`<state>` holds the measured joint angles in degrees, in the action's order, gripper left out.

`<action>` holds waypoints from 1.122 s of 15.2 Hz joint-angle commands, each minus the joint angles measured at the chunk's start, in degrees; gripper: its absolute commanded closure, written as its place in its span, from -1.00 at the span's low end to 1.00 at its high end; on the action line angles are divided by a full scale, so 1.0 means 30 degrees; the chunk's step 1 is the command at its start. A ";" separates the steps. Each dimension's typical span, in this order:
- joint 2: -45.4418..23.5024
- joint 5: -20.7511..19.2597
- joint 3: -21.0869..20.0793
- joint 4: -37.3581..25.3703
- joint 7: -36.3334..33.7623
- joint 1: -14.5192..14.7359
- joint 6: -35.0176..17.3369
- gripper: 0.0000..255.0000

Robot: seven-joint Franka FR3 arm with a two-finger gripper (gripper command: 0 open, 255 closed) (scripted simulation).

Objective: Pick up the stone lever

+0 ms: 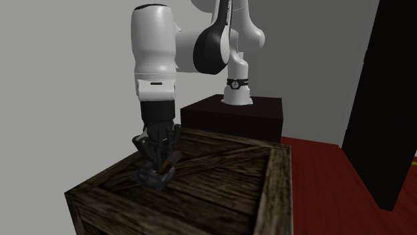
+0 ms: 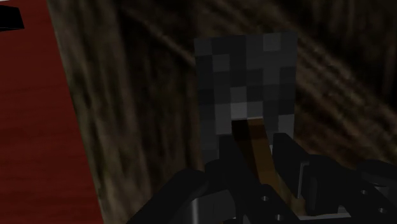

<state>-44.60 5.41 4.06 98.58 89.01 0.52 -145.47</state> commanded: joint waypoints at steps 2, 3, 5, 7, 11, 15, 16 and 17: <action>-0.0018 0.0001 -0.0002 -0.0008 -0.0004 0.0002 -0.0002 1.00; -0.0023 0.0001 -0.0002 -0.0013 -0.0004 0.0002 -0.0002 1.00; -0.0020 0.0003 -0.0002 0.0012 0.0000 0.0000 -0.0023 1.00; 0.0404 -0.0028 0.0034 0.0158 -0.0020 0.0027 0.0255 1.00; 0.1222 -0.0094 0.0105 0.0384 -0.0065 0.0080 0.0846 1.00; 0.2006 -0.0165 0.0175 0.0545 -0.0112 0.0131 0.1470 1.00; 0.2197 -0.0184 0.0193 0.0575 -0.0124 0.0143 0.1632 1.00; 0.2385 -0.0202 0.0210 0.0600 -0.0137 0.0155 0.1795 1.00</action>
<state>-38.30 4.87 4.62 99.90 88.65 0.92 -140.46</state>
